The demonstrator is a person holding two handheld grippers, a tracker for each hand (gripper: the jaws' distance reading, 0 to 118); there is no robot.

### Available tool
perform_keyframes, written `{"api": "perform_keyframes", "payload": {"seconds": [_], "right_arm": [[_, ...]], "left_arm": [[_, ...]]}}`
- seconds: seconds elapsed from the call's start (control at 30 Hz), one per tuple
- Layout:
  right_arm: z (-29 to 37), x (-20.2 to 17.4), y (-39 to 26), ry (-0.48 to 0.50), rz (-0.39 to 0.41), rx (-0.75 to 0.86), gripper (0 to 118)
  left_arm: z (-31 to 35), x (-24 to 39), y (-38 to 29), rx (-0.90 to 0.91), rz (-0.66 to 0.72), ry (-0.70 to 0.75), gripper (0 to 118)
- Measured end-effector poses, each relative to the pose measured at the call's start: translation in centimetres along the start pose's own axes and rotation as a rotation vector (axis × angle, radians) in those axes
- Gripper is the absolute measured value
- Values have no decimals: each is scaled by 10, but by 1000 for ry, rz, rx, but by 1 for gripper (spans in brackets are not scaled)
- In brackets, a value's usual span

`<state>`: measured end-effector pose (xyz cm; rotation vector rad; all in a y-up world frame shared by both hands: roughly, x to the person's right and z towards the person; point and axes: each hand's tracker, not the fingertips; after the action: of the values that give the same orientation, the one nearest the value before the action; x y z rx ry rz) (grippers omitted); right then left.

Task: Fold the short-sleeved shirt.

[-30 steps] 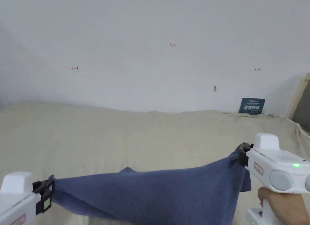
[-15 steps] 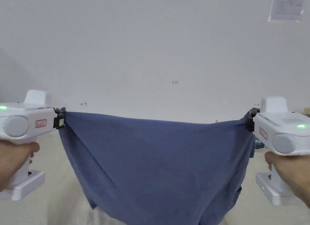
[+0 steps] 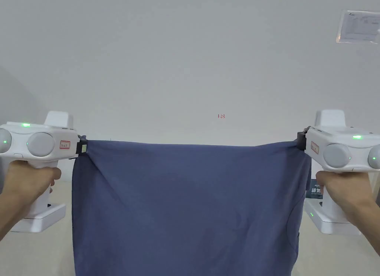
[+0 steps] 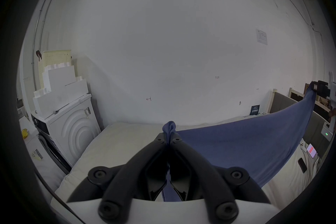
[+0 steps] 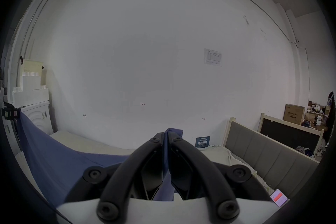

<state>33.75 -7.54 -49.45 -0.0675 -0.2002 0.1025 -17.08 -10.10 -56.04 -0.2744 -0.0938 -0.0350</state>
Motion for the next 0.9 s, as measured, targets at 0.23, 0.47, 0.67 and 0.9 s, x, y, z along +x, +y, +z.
{"api": "perform_keyframes", "payload": {"seconds": [0.23, 0.47, 0.67, 0.9], "right_arm": [[-66, -4, -5, -25, -4, -17, 2], [-116, -7, 18, -58, -2, 9, 2], [-143, -2, 26, -78, 8, 19, 2], [-136, 2, -2, -86, 20, -4, 2]], "left_arm": [[-53, 4, 14, -22, 1, 12, 0], [-107, 7, 45, -6, 1, 23, 0], [-134, 15, 62, 17, -11, 25, 0], [-135, 21, 33, 4, -35, 8, 0]]}}
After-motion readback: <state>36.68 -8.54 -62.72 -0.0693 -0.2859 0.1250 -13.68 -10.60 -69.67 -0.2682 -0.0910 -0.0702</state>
